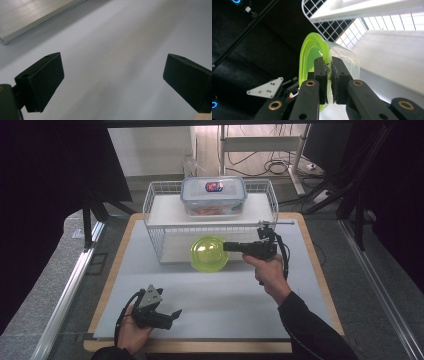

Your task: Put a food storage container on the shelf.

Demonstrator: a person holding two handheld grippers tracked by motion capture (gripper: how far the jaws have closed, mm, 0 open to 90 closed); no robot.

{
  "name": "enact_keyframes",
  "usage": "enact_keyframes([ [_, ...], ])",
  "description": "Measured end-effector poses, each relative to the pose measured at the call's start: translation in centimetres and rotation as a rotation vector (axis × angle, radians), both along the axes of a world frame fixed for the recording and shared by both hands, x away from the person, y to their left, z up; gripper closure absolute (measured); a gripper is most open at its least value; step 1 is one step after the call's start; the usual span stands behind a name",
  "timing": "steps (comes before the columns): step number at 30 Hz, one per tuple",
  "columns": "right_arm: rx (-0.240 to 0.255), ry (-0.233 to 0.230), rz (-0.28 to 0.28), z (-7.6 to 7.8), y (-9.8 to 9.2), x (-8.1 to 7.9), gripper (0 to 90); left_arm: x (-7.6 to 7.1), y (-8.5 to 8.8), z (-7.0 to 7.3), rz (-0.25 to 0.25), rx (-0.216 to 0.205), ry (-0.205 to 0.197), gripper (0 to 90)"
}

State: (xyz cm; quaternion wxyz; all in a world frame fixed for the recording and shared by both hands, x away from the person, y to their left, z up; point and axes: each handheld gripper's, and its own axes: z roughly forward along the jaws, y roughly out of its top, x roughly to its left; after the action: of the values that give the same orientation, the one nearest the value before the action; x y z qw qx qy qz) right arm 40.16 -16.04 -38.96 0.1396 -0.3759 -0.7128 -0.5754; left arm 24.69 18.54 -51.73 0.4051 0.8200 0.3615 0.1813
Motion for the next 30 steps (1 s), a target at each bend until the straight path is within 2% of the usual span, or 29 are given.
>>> enact_keyframes([
  [11,0.068,0.014,-0.011,3.4,-0.7,1.0,84.7,0.1,-0.1,-0.1,-0.004,0.002,0.003,3.1],
  [20,0.122,0.003,-0.043,7.2,-1.4,2.2,84.7,0.1,-0.1,-0.1,-0.004,-0.001,0.006,3.1],
  [30,0.129,-0.025,-0.115,11.2,-1.2,4.6,84.7,0.0,-0.1,-0.1,-0.006,-0.001,0.009,3.1],
])
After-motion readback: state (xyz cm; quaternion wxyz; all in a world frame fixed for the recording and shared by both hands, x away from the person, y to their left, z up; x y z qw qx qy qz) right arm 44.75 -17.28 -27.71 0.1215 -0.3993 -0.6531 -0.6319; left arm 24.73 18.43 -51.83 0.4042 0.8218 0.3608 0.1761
